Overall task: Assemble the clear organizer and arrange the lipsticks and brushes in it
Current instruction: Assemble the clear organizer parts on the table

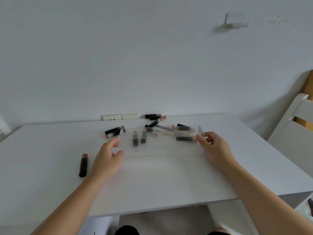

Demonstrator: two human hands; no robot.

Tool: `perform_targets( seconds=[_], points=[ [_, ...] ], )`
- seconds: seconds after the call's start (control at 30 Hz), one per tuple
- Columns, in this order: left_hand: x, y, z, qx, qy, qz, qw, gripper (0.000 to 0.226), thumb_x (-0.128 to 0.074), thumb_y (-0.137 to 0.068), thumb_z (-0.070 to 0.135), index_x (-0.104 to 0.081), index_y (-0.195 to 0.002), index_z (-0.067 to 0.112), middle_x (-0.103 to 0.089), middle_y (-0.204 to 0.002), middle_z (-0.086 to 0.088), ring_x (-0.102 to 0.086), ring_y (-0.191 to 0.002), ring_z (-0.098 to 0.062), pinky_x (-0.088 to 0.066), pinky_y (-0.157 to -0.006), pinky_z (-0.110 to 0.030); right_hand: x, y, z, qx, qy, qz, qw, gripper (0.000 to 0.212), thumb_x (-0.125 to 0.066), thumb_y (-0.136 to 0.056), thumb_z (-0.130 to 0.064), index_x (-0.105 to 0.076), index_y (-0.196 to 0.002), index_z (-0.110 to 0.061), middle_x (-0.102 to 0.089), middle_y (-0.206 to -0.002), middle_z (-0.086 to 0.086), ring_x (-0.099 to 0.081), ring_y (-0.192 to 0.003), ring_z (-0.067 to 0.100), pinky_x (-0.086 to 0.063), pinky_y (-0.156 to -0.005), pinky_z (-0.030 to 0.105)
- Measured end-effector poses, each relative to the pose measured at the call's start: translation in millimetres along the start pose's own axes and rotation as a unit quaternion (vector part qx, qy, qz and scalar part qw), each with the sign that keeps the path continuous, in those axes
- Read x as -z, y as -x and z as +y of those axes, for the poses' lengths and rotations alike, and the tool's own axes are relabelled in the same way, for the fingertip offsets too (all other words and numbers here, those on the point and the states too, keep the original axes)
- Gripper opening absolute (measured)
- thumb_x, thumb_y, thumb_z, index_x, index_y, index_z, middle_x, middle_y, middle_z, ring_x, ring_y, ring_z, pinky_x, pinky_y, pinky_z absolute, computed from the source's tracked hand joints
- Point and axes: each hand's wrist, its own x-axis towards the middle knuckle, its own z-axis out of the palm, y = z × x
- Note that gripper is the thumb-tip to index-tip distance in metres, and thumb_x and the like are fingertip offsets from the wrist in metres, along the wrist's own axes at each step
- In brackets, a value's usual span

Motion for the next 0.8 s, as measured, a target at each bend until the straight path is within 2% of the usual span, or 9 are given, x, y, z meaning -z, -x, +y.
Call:
perform_targets(
  seconds=[0.1, 0.2, 0.27, 0.33, 0.4, 0.57, 0.63, 0.73, 0.8],
  points=[
    [0, 1, 0, 0.007, 0.009, 0.001, 1.0, 0.045, -0.057, -0.086, 0.004, -0.057, -0.114, 0.039, -0.06, -0.114, 0.015, -0.05, -0.046, -0.004, -0.042, -0.057, -0.029, 4, 8, -3, 0.007, 0.012, -0.028, 1.0, 0.024, -0.052, -0.095, -0.052, -0.061, -0.079, -0.038, -0.05, -0.06, -0.017, -0.042, -0.051, 0.004, -0.036, -0.05, 0.024],
    [1, 2, 1, 0.012, 0.018, 0.003, 1.0, 0.046, -0.057, -0.085, 0.004, -0.058, -0.116, 0.037, -0.061, -0.112, 0.014, -0.052, -0.047, -0.002, -0.039, -0.054, -0.028, 13, 13, -3, 0.051, 0.048, -0.072, 0.995, 0.027, -0.052, -0.098, -0.034, -0.05, -0.071, -0.03, -0.04, -0.056, -0.016, -0.035, -0.051, 0.005, -0.031, -0.054, 0.028],
    [1, 2, 1, 0.015, 0.023, 0.0, 1.0, 0.046, -0.057, -0.085, 0.003, -0.058, -0.116, 0.036, -0.062, -0.111, 0.013, -0.053, -0.048, -0.001, -0.039, -0.054, -0.028, 18, 15, -2, 0.066, 0.056, -0.096, 0.992, 0.019, -0.056, -0.094, -0.021, -0.055, -0.076, -0.03, -0.043, -0.061, -0.015, -0.038, -0.053, 0.005, -0.032, -0.057, 0.027],
    [2, 3, 1, 0.019, 0.025, -0.006, 1.0, 0.046, -0.058, -0.085, 0.003, -0.057, -0.116, 0.038, -0.061, -0.112, 0.015, -0.055, -0.05, -0.001, -0.04, -0.055, -0.027, 19, 17, -1, 0.072, 0.067, -0.097, 0.99, 0.021, -0.057, -0.091, -0.016, -0.065, -0.092, -0.035, -0.048, -0.07, -0.011, -0.045, -0.056, 0.002, -0.035, -0.058, 0.022],
    [3, 2, 1, 0.027, 0.031, -0.015, 0.999, 0.047, -0.057, -0.085, 0.004, -0.056, -0.114, 0.04, -0.06, -0.113, 0.017, -0.055, -0.051, 0.0, -0.041, -0.057, -0.027, 17, 18, 2, 0.079, 0.071, -0.085, 0.991, 0.027, -0.055, -0.092, -0.016, -0.067, -0.1, -0.039, -0.05, -0.073, -0.009, -0.047, -0.059, 0.001, -0.035, -0.056, 0.019],
    [4, 0, 4, 0.042, 0.052, -0.033, 0.997, 0.049, -0.057, -0.084, 0.003, -0.054, -0.109, 0.045, -0.058, -0.111, 0.022, -0.055, -0.048, 0.0, -0.043, -0.06, -0.029, 12, 18, 3, 0.09, 0.058, -0.053, 0.993, 0.027, -0.056, -0.096, -0.021, -0.066, -0.102, -0.046, -0.057, -0.08, -0.008, -0.052, -0.067, -0.002, -0.04, -0.061, 0.01],
    [4, 0, 5, 0.039, 0.052, -0.027, 0.997, 0.046, -0.059, -0.084, 0.005, -0.054, -0.109, 0.044, -0.06, -0.11, 0.021, -0.055, -0.047, 0.0, -0.042, -0.06, -0.029, 12, 18, 5, 0.088, 0.055, -0.043, 0.994, 0.03, -0.057, -0.095, -0.022, -0.066, -0.096, -0.05, -0.06, -0.079, -0.007, -0.052, -0.067, 0.0, -0.04, -0.058, 0.012],
    [4, 2, 4, 0.032, 0.053, -0.014, 0.998, 0.044, -0.062, -0.084, 0.009, -0.057, -0.116, 0.04, -0.061, -0.108, 0.02, -0.056, -0.047, -0.002, -0.042, -0.06, -0.028, 12, 20, 7, 0.081, 0.056, -0.032, 0.995, 0.021, -0.055, -0.094, -0.028, -0.068, -0.098, -0.044, -0.057, -0.067, -0.007, -0.045, -0.056, 0.005, -0.038, -0.055, 0.025],
    [4, 3, 5, 0.027, 0.056, -0.008, 0.998, 0.041, -0.066, -0.086, 0.014, -0.058, -0.117, 0.04, -0.062, -0.106, 0.021, -0.058, -0.049, -0.001, -0.043, -0.061, -0.028, 13, 21, 7, 0.067, 0.058, -0.013, 0.996, 0.019, -0.056, -0.094, -0.034, -0.068, -0.097, -0.049, -0.062, -0.065, -0.007, -0.046, -0.053, 0.009, -0.038, -0.051, 0.025]
  ],
)
